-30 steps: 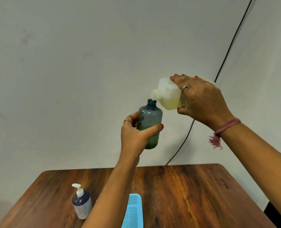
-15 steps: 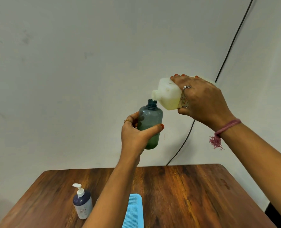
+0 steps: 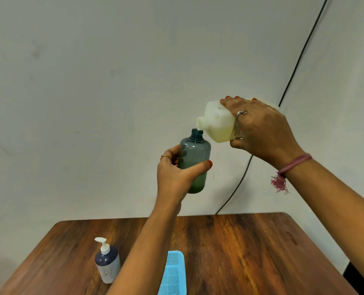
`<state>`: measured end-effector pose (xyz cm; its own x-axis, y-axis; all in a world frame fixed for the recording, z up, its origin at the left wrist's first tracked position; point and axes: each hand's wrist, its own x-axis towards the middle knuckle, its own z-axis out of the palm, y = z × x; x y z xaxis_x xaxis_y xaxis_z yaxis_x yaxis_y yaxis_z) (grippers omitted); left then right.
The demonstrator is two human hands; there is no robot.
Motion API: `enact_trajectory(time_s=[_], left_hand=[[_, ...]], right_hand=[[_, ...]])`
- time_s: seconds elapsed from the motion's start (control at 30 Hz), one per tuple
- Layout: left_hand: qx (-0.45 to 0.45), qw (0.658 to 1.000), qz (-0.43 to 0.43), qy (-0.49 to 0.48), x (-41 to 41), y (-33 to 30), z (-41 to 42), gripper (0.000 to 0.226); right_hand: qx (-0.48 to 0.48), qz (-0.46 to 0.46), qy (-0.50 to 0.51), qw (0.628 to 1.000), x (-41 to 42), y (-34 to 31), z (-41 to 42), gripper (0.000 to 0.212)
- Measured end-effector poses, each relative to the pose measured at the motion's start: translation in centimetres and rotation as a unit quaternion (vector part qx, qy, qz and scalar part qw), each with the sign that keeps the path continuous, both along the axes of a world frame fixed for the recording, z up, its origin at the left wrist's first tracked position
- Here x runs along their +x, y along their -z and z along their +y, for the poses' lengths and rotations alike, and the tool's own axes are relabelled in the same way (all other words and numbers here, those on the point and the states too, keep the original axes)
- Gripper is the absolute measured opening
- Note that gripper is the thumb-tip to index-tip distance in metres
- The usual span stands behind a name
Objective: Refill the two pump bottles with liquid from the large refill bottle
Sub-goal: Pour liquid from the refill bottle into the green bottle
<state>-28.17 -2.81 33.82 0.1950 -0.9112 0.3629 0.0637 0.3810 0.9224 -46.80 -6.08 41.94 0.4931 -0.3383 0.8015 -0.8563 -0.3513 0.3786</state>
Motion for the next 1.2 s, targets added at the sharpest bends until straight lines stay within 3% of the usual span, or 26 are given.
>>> enact_trajectory(time_s=[0.6,1.2], left_hand=[[0.004,1.0,0.005,0.005,0.1,0.3,-0.2,0.079],[0.031,0.999,-0.004,-0.01,3.9,1.0,0.8,0.076]], right_hand=[[0.018,-0.007,0.015,1.0,0.4,0.3,0.4,0.088],[0.136,-0.135,0.011,0.981,4.3,3.7,1.2,0.086]])
